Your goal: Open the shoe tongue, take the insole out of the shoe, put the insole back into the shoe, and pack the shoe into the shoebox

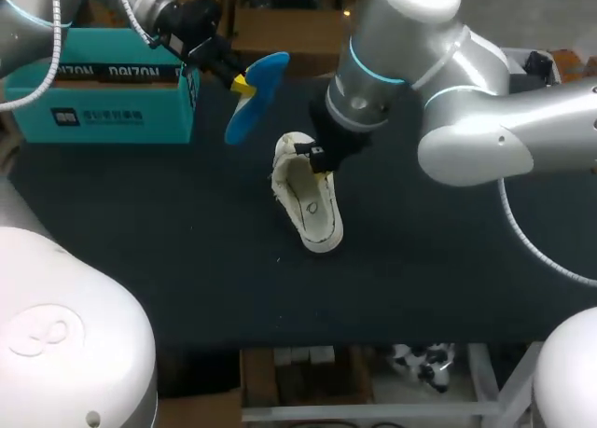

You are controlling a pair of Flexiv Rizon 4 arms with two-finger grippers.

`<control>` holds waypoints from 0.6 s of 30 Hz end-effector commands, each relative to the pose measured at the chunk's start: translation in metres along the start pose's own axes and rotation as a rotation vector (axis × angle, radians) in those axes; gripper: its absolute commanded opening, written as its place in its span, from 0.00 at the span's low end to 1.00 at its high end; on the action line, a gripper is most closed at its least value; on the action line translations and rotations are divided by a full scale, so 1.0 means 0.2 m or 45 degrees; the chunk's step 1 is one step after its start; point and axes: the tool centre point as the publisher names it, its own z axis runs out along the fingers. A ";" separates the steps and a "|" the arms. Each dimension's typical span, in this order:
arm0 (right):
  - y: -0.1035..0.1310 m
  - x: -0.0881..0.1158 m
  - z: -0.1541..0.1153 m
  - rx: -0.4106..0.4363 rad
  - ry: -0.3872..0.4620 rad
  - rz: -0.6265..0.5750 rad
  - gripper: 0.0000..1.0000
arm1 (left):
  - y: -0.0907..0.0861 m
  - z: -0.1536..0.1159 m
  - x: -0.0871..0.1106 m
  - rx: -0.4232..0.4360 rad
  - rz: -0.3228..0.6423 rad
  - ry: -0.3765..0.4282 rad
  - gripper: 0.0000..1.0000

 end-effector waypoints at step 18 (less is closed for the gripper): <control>-0.03 -0.09 -0.16 -0.184 0.112 -0.004 1.00 | 0.04 -0.03 0.11 0.092 0.070 0.293 0.00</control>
